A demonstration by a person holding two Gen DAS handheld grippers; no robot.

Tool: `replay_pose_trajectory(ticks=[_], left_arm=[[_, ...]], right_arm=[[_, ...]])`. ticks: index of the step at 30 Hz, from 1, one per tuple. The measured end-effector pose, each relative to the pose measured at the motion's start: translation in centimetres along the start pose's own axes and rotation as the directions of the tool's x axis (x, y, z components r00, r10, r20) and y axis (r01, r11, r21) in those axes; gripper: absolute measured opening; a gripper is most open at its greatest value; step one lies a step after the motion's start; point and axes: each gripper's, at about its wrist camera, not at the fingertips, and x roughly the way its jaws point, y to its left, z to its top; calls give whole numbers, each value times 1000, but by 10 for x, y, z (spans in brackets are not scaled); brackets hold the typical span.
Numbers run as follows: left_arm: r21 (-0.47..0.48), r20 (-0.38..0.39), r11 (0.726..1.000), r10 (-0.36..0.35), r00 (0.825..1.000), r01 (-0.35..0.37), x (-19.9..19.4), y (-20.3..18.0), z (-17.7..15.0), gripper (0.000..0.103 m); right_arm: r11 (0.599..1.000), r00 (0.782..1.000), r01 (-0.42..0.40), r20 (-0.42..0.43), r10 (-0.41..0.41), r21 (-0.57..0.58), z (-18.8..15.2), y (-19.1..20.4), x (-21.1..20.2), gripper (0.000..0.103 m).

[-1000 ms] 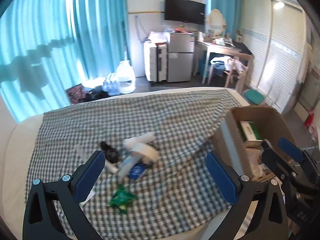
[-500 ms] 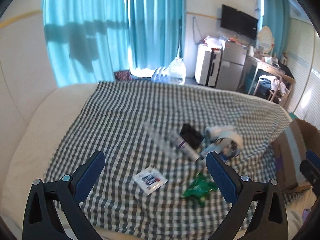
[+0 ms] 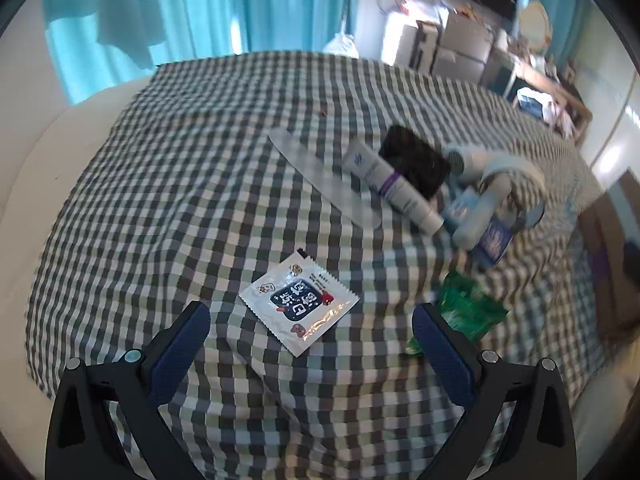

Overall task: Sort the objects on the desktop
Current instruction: 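Grasp the white-blue snack sachet with the left tool while the right tool grasps the white tape roll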

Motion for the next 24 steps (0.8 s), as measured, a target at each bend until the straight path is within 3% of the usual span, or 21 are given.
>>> replay_pose_trajectory(ticks=[4, 7, 9, 12, 14, 17, 18, 20, 22, 24], left_arm=[[14, -67, 999, -52, 996, 53, 23, 3, 2, 103], [28, -86, 999, -28, 996, 30, 36, 6, 4, 103], [20, -114, 998, -53, 992, 56, 45, 10, 4, 103], [20, -156, 994, -99, 983, 104, 61, 12, 4, 103], [58, -167, 993, -92, 982, 103, 71, 9, 4, 103], [110, -155, 989, -82, 984, 99, 79, 3, 4, 103], [125, -147, 987, -81, 986, 100, 81, 1, 4, 103], [145, -133, 984, -88, 987, 107, 81, -1, 4, 103], [145, -123, 980, -121, 985, 138, 77, -1, 3, 95], [148, -102, 976, -148, 984, 162, 70, -2, 3, 59]], right_arm=[[998, 1000, 17, -19, -18, -66, 23, -7, 26, 89], [992, 998, -15, -63, 7, -128, 38, -6, 53, 89], [986, 995, -36, -97, 20, -164, 44, -5, 71, 88], [981, 989, -70, -141, 45, -181, 49, -6, 96, 79], [978, 985, -84, -167, 52, -190, 51, -4, 111, 69], [976, 972, -115, -222, 73, -186, 51, -2, 128, 59], [975, 971, -124, -226, 81, -183, 50, -1, 130, 44], [976, 970, -134, -226, 94, -170, 50, 1, 129, 41], [977, 965, -149, -236, 111, -150, 48, 2, 124, 37], [981, 963, -160, -237, 130, -110, 46, 1, 117, 34]])
